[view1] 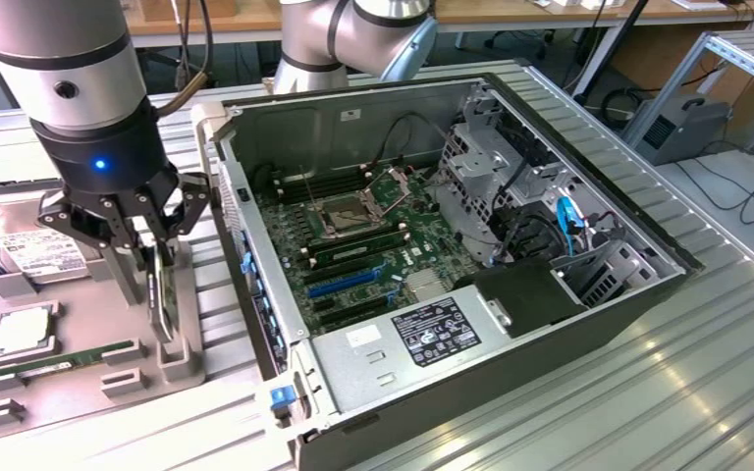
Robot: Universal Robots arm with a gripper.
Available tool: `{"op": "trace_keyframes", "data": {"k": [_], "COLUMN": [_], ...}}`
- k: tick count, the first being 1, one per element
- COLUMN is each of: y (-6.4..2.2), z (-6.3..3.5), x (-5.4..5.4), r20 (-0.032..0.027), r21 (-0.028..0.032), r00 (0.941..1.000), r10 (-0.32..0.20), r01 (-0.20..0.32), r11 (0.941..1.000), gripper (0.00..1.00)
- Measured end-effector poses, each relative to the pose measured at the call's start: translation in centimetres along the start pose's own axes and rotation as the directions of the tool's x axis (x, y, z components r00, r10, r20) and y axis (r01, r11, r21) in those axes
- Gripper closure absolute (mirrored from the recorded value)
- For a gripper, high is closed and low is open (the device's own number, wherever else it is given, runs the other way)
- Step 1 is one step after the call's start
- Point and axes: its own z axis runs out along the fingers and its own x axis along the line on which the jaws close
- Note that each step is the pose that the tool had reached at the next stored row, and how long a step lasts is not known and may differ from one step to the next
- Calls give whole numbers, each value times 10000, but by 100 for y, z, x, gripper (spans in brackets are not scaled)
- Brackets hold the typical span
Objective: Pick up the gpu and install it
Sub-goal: 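Pick up the gpu and move the gpu toward the slot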
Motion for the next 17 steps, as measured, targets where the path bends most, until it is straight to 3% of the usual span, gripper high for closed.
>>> {"op": "trace_keyframes", "data": {"k": [17], "y": [-3], "z": [-149], "x": [-5], "r20": [1], "r21": [0], "r00": [10000], "r10": [0], "r01": [0], "r11": [10000], "gripper": [73]}}
